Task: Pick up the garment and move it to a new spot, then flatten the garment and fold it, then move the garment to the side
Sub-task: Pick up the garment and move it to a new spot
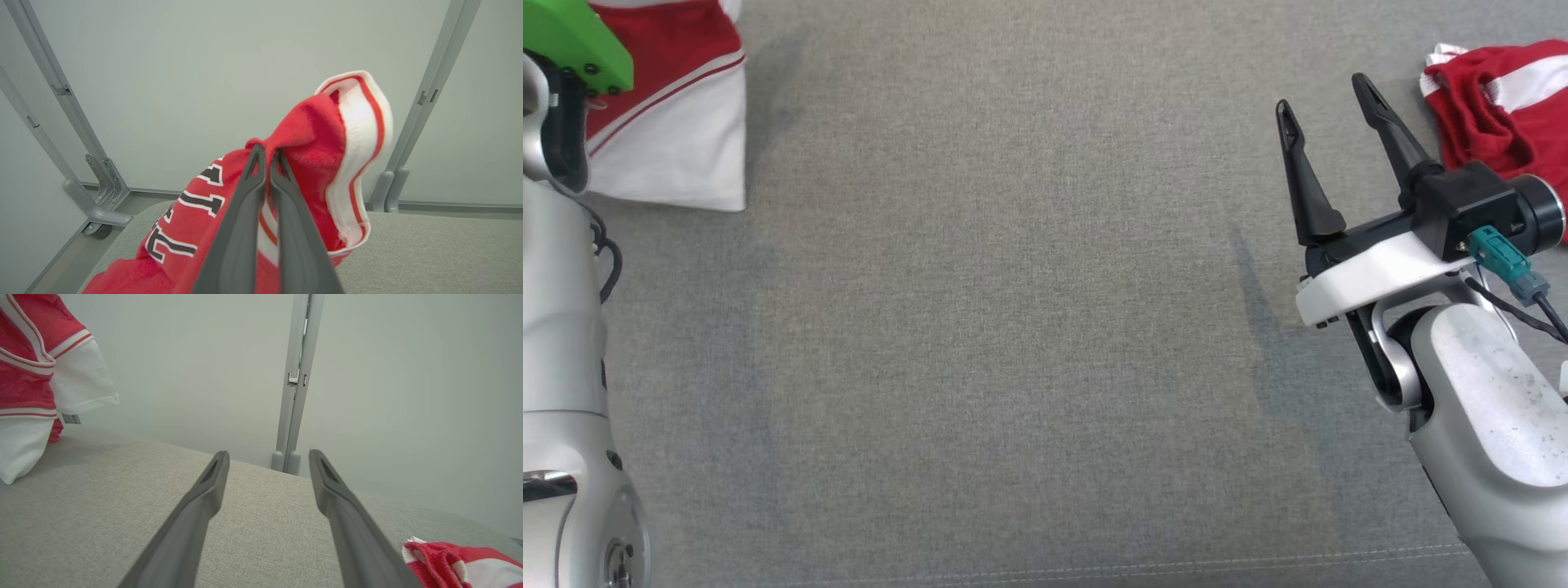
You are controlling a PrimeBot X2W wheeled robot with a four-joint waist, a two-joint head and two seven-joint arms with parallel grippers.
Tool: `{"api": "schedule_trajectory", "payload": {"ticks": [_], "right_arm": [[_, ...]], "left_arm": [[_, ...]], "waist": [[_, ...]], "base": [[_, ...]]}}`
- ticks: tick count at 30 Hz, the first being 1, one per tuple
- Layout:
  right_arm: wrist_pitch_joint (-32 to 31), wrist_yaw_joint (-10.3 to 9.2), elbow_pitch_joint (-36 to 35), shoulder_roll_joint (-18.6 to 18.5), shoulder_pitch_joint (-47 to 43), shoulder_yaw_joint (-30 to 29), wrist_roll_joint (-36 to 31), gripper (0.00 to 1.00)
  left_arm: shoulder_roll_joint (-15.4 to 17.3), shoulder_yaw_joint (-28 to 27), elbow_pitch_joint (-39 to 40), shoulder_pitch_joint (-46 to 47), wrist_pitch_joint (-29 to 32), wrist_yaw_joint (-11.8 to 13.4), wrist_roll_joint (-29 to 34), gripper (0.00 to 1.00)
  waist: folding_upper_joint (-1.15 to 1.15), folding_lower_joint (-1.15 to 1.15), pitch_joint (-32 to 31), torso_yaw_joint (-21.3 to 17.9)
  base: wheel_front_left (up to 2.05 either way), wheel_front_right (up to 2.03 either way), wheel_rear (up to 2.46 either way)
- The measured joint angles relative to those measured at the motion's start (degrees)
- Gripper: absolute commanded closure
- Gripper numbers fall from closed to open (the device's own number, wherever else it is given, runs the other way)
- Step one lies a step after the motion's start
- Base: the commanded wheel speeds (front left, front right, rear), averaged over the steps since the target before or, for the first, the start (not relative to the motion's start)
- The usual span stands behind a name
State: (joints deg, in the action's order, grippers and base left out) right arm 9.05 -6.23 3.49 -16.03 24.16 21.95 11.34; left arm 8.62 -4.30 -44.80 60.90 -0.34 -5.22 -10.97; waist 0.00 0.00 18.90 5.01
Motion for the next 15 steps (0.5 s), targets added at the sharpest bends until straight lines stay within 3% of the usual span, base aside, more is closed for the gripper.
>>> {"api": "schedule_trajectory", "payload": {"ticks": [7,15], "right_arm": [[1.3,-0.01,2.8,1.9,-1.8,0.7,1.9,0.00],[1.8,-0.01,6.2,2.9,-7.2,0.9,2.9,0.00]], "left_arm": [[-2.4,3.8,0.8,0.5,-0.6,-1.3,1.0,1.00],[-8.2,8.0,1.2,-4.4,-1.2,-1.9,-2.4,1.00]], "waist": [[0.00,0.00,-5.3,-1.6],[0.00,0.00,-11.4,-4.8]], "base": [[0.00,0.00,0.00],[0.00,0.00,0.00]]}}
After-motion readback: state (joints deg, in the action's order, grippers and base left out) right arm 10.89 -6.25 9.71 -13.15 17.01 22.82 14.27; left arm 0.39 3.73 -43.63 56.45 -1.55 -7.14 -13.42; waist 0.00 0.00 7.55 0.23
